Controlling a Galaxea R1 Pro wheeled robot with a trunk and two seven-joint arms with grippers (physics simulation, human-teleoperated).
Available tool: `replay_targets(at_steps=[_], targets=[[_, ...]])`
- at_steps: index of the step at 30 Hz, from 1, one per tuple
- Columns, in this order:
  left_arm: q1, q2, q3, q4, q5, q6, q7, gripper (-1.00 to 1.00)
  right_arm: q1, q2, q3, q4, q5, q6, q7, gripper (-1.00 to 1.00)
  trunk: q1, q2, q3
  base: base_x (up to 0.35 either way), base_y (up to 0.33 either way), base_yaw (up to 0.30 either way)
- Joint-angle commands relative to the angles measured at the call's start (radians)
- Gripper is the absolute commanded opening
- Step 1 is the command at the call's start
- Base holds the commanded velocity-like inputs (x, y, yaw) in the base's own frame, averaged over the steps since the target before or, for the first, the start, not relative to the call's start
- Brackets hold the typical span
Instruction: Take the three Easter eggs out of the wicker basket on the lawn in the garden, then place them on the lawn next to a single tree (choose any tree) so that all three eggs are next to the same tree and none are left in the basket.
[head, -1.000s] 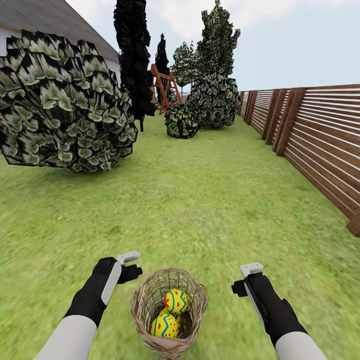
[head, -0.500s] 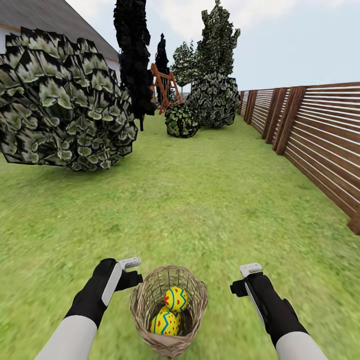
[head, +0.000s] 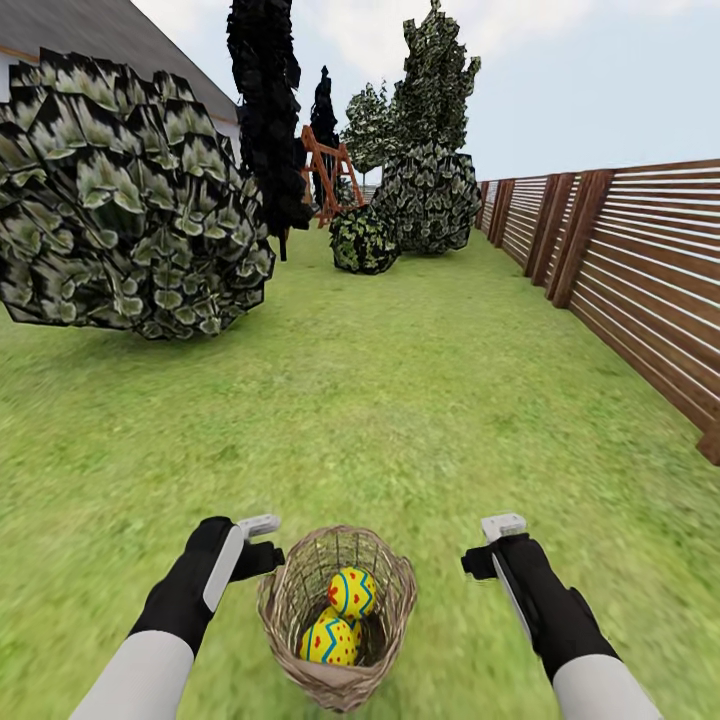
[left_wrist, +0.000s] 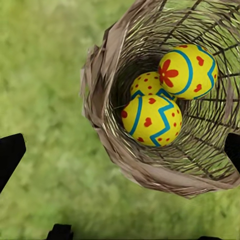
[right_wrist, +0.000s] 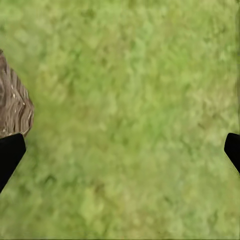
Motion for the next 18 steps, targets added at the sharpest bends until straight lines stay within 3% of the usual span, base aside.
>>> replay_targets(at_steps=[1,7,12,18], targets=[[0.000,-0.001,0.003,-0.001,0.011,0.003,0.018,1.00,-0.007,0.000,-0.001,-0.005,0.001,0.005,0.016,1.00,0.004,-0.008,-0.004,0.000,0.000,0.000],[0.000,-0.001,-0.009,-0.001,0.013,0.003,0.112,1.00,-0.038,-0.004,-0.004,-0.009,-0.049,0.057,0.096,1.00,0.027,-0.050,-0.023,0.000,0.000,0.000],[0.000,-0.003,-0.060,0.001,0.016,0.002,0.124,1.00,-0.041,-0.005,-0.005,-0.007,-0.053,0.075,0.104,1.00,0.046,-0.085,-0.039,0.000,0.000,0.000],[0.000,-0.003,-0.068,-0.002,0.020,0.001,0.116,1.00,-0.041,-0.005,-0.005,-0.006,-0.053,0.073,0.104,1.00,0.061,-0.113,-0.051,0.000,0.000,0.000]])
